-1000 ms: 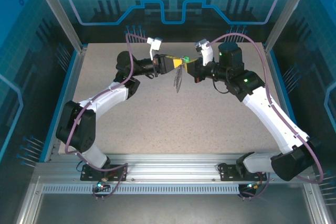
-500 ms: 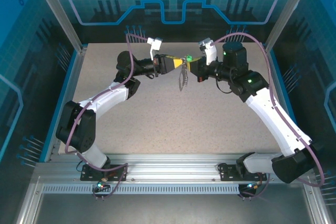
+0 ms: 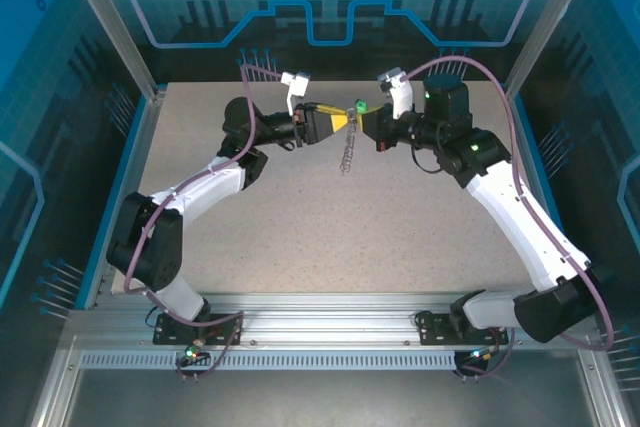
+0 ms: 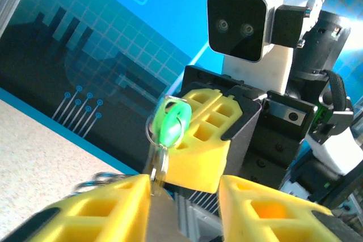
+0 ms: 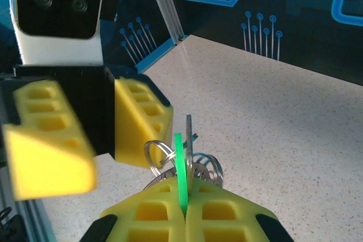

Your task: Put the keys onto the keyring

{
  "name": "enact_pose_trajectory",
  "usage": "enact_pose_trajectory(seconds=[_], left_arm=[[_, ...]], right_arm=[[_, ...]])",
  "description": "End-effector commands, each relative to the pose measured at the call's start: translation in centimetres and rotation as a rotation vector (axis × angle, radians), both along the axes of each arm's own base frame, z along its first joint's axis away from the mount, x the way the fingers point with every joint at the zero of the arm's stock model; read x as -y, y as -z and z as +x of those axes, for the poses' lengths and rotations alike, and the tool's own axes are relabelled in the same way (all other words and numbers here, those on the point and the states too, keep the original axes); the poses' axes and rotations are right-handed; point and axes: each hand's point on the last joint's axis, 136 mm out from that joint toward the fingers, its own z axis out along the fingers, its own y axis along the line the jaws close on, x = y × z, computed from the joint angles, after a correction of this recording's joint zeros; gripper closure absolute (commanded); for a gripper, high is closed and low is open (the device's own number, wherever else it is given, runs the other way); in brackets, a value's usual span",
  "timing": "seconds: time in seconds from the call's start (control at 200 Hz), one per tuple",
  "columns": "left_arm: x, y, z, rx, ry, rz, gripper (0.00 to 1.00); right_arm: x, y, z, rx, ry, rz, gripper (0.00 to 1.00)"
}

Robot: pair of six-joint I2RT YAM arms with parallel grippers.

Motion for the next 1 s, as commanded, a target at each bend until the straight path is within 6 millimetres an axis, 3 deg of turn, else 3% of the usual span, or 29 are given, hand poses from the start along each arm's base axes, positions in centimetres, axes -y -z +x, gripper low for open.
enact_pose_trajectory(seconds=[0.0,0.405,0.995], left_arm=[[-0.6,-1.3,-0.3,0.058,-0.029,-0.016,0.53],[-3.6,-0.7,0.8,0.045,-0.128,-0.019,0.44],[-7.3,0.3,1.8,0.02,-0.21,-0.032,0.43]], right_arm=[[0.4,-0.6,0.9,0.007,0.013,-0.012,1.0],[-0.2,2.8,4.9,-0.077,0.018,-0.025,1.0],[-5.7,10.5,13.9,-0.232,-0.048,-0.028,1.0]])
